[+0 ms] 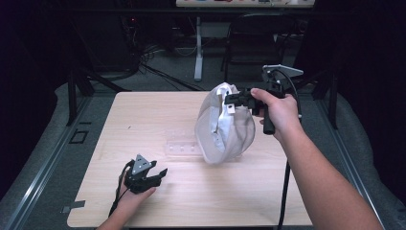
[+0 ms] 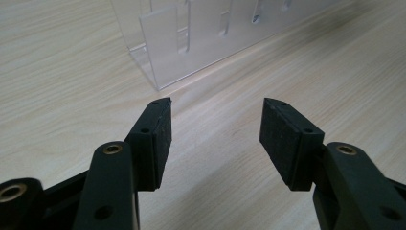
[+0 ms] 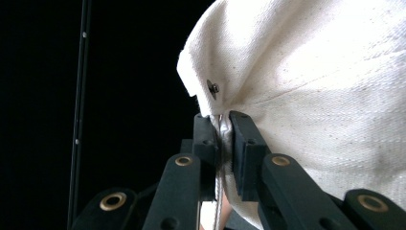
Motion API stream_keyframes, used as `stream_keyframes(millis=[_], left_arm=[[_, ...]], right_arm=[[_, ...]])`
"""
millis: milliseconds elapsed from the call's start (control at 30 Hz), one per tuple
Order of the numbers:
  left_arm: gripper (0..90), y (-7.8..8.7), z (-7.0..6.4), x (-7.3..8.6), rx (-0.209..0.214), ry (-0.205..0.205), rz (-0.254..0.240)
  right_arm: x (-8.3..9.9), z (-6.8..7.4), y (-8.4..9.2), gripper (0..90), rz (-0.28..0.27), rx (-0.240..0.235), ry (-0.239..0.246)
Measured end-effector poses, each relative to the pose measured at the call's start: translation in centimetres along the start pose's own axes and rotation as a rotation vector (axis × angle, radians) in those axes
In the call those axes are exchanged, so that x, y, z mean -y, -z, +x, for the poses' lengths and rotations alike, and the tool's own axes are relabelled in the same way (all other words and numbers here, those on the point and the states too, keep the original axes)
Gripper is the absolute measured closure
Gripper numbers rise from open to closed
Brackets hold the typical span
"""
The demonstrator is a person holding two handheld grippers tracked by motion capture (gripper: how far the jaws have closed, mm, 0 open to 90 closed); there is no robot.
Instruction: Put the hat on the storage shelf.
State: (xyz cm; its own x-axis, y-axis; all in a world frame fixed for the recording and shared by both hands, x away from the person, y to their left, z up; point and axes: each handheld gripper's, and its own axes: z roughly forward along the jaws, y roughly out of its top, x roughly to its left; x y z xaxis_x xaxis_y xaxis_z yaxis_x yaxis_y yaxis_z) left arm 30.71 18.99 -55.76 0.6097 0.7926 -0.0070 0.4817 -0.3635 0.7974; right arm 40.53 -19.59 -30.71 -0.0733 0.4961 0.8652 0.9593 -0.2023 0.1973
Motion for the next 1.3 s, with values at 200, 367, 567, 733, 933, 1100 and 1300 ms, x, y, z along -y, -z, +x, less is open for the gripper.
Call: stream_keyframes(millis=[200, 367, 567, 733, 933, 1100, 1300], left_arm=[[45.1, -0.1, -0.3, -0.2, 0.016, 0.001, -0.004], [45.2, -0.3, -0.7, -0.9, 0.040, 0.016, -0.025], [47.1, -0.8, -2.0, -2.1, 0.059, -0.013, -0.026], [49.1, -1.4, -3.4, -3.7, 0.080, -0.047, -0.038], [51.4, -2.3, -4.9, -5.8, 0.094, -0.078, -0.062], [52.4, -3.0, -6.1, -7.1, 0.107, -0.097, -0.064], [50.9, -3.4, -7.8, -8.6, 0.093, -0.144, -0.083]], right_arm=[[-0.8, 0.0, -0.4, 82.1, -0.026, -0.008, -0.010], [-1.2, -0.1, -0.6, 82.1, -0.042, -0.014, -0.019], [-1.5, 0.1, -0.7, 82.0, -0.061, -0.023, -0.020], [-1.7, 0.0, -0.9, 82.1, -0.070, -0.016, -0.023], [-1.9, -0.1, -1.1, 82.0, -0.080, -0.013, -0.022], [-2.0, -0.1, -1.2, 82.0, -0.092, -0.014, -0.019], [-2.0, 0.0, -1.4, 82.0, -0.099, -0.011, -0.021]])
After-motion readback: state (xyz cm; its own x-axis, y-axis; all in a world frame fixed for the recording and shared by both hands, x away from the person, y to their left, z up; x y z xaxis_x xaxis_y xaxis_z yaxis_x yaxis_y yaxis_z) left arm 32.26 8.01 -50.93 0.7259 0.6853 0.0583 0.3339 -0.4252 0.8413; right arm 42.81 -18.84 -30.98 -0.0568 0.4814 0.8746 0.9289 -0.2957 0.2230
